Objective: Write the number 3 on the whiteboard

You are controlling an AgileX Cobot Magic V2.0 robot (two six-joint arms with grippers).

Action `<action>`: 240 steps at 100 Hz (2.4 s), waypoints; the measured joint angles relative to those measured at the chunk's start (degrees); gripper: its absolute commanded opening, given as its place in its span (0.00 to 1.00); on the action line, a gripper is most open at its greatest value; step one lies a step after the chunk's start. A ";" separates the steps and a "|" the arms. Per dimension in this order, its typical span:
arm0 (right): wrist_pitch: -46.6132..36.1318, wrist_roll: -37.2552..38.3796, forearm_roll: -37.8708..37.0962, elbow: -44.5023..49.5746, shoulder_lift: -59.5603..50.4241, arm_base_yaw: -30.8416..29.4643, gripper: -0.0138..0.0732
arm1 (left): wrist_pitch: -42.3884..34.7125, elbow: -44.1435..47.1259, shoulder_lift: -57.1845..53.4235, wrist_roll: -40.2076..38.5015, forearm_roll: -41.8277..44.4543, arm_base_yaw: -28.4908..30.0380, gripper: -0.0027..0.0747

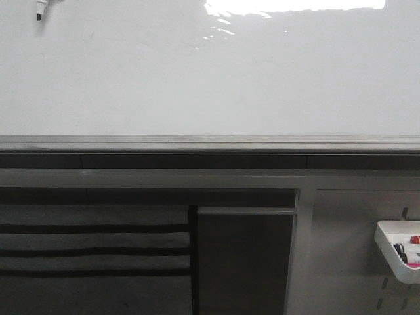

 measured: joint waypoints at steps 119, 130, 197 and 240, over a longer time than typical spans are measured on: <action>18.33 -0.10 -0.29 -30.11 21.34 0.00 0.07 | 25.86 -32.28 15.21 0.00 -4.37 0.00 0.01; 18.21 -0.10 -0.29 -30.11 21.34 0.00 0.07 | 25.86 -32.28 15.21 0.00 -4.37 0.00 0.01; 13.22 -0.10 -1.06 -30.11 21.34 0.00 0.79 | 25.40 -32.28 15.21 0.00 -4.37 0.00 0.74; 12.84 -0.10 -0.72 -30.36 21.34 0.00 0.79 | 25.29 -32.47 17.45 1.08 -6.23 0.13 0.74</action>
